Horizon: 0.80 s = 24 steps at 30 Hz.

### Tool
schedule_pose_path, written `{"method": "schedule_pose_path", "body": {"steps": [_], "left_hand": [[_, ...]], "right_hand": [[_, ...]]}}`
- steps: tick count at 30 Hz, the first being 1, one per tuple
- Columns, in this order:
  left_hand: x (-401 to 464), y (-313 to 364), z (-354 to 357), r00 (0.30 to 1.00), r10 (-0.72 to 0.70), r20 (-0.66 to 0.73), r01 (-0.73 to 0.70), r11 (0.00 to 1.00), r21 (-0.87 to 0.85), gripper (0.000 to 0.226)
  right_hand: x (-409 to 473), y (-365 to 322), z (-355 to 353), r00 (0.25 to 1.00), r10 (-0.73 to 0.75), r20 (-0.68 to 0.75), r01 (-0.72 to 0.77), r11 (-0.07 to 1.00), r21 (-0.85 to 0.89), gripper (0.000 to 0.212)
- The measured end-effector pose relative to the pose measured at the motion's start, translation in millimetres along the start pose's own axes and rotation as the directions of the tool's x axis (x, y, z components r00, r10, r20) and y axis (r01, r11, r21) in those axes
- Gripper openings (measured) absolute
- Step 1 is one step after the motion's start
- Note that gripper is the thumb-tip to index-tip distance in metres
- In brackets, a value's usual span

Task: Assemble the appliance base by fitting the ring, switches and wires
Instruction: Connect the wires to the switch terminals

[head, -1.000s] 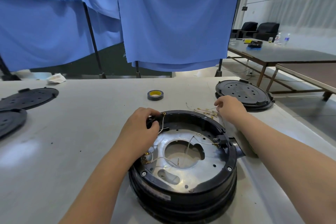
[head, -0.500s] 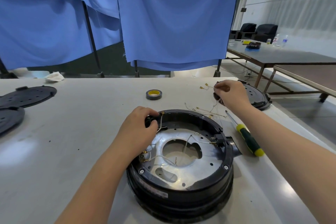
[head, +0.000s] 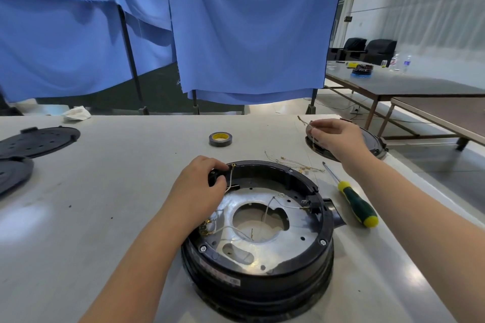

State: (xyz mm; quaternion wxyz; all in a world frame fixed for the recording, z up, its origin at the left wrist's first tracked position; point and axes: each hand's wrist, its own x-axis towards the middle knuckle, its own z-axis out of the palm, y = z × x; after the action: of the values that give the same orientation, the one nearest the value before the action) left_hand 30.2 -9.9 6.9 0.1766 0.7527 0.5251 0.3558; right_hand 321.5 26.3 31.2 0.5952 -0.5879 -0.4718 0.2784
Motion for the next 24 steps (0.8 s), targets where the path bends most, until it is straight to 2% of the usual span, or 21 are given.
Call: {"method": "schedule_pose_path", "body": {"steps": [3,6,14,19,22,24], "left_hand": [[0,0,0,1.0,0.011,-0.002,-0.011,1.0,0.001,0.025],[0,-1,0,1.0,0.015,-0.007,-0.015,1.0,-0.006,0.025],[-1,-1,1,1.0,0.014,-0.016,-0.014,0.999,-0.036,0.024],[-1,0,-4,0.993,-0.122,-0.008,0.114,0.946,-0.303,0.022],[0,6,-6,0.993,-0.119,0.0,0.107,0.895,-0.434,0.013],[-2,11,-7,0.993,-0.116,-0.002,0.098,0.848,-0.521,0.02]], "right_hand": [[-4,-3,1,0.998,0.057,0.027,-0.06,0.988,0.142,0.014],[-10,-9,3,0.997,0.066,0.043,-0.073,0.975,0.212,0.014],[-38,-16,10,0.991,0.016,0.133,-0.04,0.983,0.182,0.018],[-56,-31,26,0.957,-0.071,0.281,0.057,0.997,0.06,0.02],[-66,-39,40,0.916,-0.116,0.384,0.149,0.987,-0.057,0.019],[-72,-43,50,0.873,-0.144,0.466,0.26,0.945,-0.196,0.02]]}}
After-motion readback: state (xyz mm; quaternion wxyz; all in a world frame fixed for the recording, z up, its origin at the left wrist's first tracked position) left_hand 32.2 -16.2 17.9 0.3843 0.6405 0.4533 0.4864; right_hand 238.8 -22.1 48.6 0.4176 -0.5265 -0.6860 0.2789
